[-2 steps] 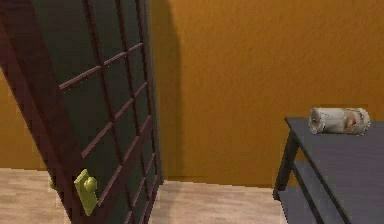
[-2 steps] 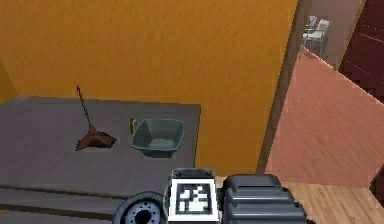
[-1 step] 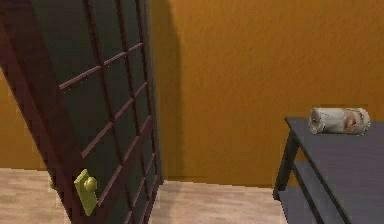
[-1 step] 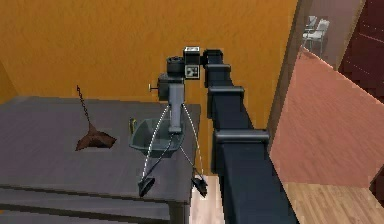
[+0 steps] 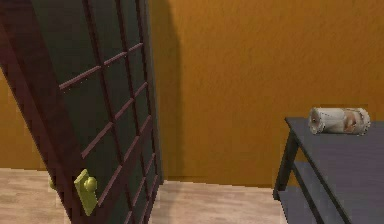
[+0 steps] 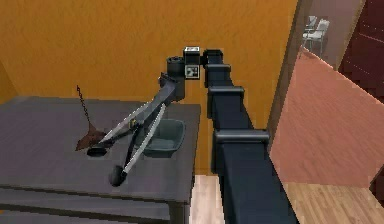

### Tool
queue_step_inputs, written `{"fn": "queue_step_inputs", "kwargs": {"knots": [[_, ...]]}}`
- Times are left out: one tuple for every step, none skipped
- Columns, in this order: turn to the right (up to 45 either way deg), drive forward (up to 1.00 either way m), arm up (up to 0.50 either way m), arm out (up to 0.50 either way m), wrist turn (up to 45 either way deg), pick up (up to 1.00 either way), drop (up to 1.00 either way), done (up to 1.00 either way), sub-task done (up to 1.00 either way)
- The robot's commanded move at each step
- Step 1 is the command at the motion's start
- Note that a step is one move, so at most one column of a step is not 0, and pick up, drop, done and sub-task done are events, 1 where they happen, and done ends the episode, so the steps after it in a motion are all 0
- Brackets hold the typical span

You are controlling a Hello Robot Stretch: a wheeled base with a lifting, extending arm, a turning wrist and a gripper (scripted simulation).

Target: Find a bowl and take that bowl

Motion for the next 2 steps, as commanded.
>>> {"fn": "queue_step_inputs", "kwargs": {"knots": [[0.0,0.00,0.00,0.00,45.0,0.00,0.00,0.00,0.00],[0.0,0.00,0.00,0.00,45.0,0.00,0.00,0.00,0.00]]}}
